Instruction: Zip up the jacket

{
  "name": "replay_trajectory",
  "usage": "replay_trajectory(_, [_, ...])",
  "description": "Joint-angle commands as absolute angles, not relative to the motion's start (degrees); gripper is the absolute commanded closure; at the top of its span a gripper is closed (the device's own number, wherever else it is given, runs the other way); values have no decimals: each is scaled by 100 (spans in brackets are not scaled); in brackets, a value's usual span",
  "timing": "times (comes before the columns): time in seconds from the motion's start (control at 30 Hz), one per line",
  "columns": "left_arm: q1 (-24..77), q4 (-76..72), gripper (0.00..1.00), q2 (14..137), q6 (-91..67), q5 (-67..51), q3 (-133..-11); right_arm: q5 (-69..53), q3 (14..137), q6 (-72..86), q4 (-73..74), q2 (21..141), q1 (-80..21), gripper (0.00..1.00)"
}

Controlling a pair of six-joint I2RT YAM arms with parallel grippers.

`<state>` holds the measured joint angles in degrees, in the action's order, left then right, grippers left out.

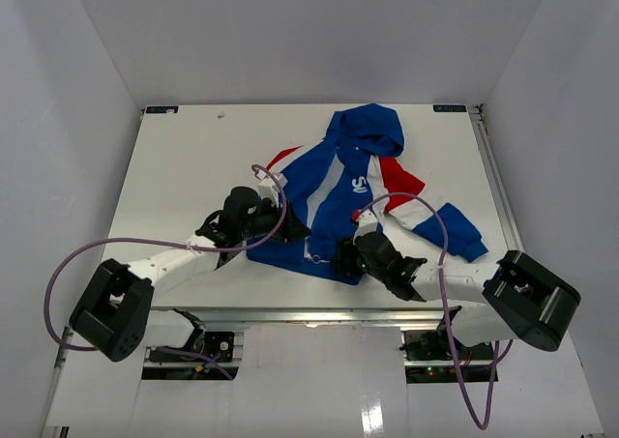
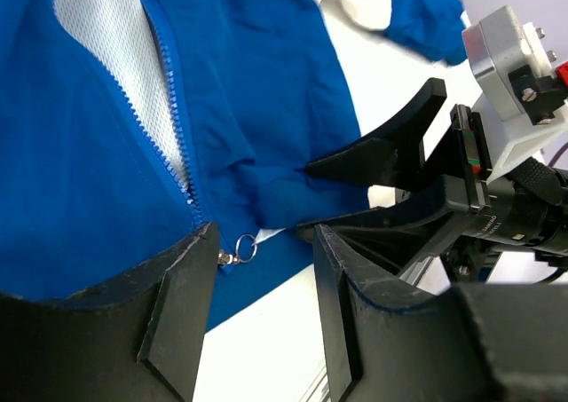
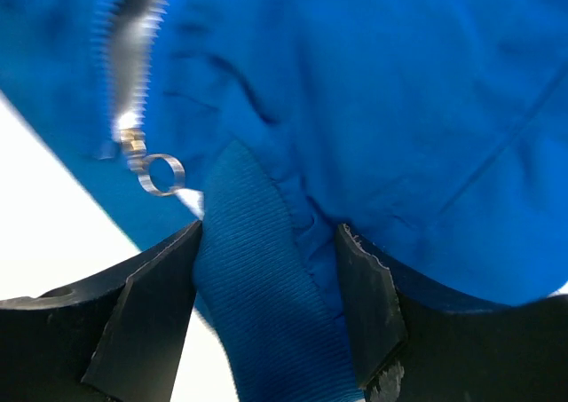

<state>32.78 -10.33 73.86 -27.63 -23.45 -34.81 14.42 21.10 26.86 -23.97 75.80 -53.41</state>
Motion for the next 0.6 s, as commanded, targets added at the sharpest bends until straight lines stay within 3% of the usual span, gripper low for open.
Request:
replay_trajectory(0.0, [3339, -1057, 42, 7815, -2437, -2773, -3960, 2160, 1991, 2943, -2466, 7613, -5396, 34])
replay_trajectory(0.3, [3458, -752, 42, 8879, -2121, -2539, -4588, 2227, 1504, 2990, -2843, 7260, -5394, 45])
replay_trajectory(0.57, [3599, -668, 43, 9289, -2017, -2207, -4756, 2250, 1394, 2993, -2957, 7182, -5388, 46])
